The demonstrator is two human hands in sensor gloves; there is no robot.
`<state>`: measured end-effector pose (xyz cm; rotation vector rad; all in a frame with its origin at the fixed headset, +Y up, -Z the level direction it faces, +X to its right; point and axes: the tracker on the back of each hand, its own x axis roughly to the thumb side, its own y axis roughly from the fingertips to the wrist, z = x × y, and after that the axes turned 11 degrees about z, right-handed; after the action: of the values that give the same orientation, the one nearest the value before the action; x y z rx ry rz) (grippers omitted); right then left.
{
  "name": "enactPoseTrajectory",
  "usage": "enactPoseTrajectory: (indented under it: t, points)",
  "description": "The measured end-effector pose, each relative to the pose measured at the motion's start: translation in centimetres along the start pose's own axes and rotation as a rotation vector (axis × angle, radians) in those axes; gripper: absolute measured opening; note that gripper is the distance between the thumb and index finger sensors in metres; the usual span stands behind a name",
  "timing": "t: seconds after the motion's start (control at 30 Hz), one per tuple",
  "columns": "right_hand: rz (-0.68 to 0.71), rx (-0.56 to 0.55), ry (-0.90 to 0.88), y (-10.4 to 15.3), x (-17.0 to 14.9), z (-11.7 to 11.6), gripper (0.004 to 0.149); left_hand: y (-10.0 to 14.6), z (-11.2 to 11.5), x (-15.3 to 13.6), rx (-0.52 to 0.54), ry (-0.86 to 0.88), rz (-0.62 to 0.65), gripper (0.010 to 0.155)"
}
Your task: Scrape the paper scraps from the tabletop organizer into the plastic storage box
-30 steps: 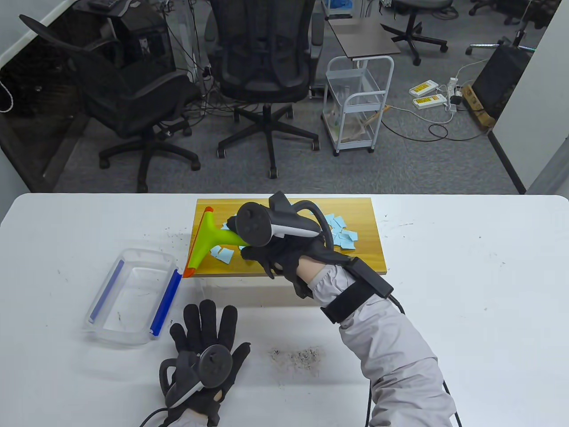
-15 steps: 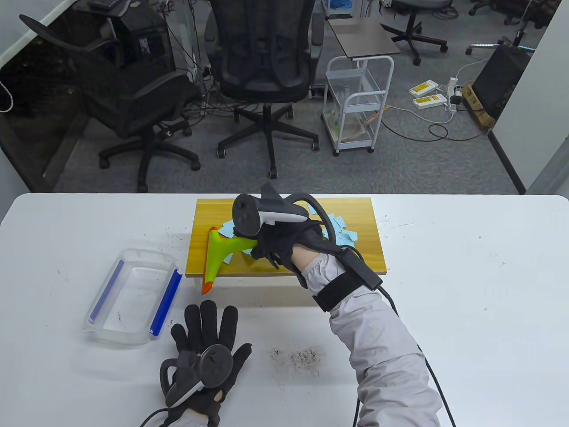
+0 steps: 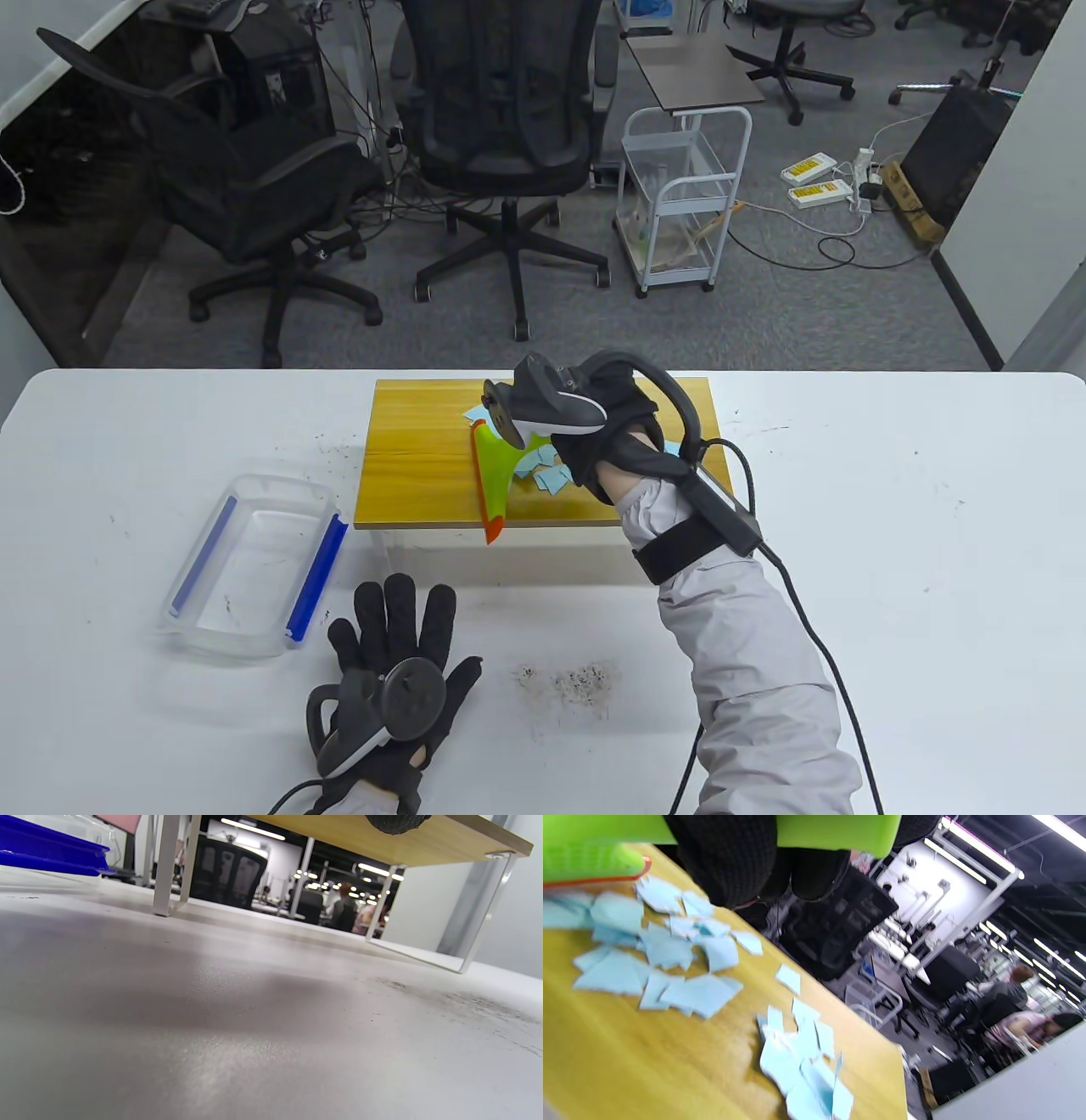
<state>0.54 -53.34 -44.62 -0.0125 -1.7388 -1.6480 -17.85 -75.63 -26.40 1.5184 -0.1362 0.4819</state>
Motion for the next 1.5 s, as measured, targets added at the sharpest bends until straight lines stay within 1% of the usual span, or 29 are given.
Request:
enactPoseTrajectory:
  t: [0.07, 0.13, 0.3, 0.47, 0.57, 0.67, 1.07, 1.4, 1.43, 1.5]
  points:
    - [-0.017, -0.043, -0.068, 0.0, -0.4, 0.0, 0.064, 0.0, 0.0, 0.0, -0.001, 0.004, 0.0, 0.082]
    - [-0.035, -0.035, -0.118, -0.4, -0.4, -0.1, 0.067, 0.0, 0.0, 0.0, -0.005, 0.003, 0.0, 0.082]
    - [-0.104, -0.095, -0.171, -1.8, 0.7, -0.9, 0.072, -0.1, 0.0, 0.1, -0.011, -0.002, -0.001, 0.083]
    - [-0.157, -0.066, -0.147, -3.1, 1.9, -2.2, 0.072, -0.1, 0.0, 0.0, -0.01, -0.003, -0.002, 0.082]
    - [-0.162, -0.024, -0.075, -3.3, 2.1, -3.2, 0.071, -0.1, 0.0, 0.0, -0.011, -0.002, -0.003, 0.082]
    - [-0.17, -0.005, -0.092, -2.5, 1.3, -3.6, 0.072, 0.0, -0.1, 0.0, -0.004, -0.002, -0.002, 0.082]
    - [-0.211, 0.146, -0.107, 0.2, -1.8, -4.3, 0.074, 0.1, -0.1, 0.2, -0.006, -0.005, 0.004, 0.082]
    - [-0.235, 0.228, -0.132, 0.9, -3.2, -3.5, 0.073, 0.1, -0.1, 0.2, -0.008, -0.001, 0.005, 0.083]
    - [-0.235, 0.228, -0.14, 0.9, -3.3, -3.4, 0.072, 0.1, -0.1, 0.2, -0.008, 0.0, 0.005, 0.082]
    - [-0.262, 0.181, -0.151, 1.1, -3.5, -3.1, 0.07, 0.1, -0.1, 0.2, -0.006, 0.001, 0.005, 0.083]
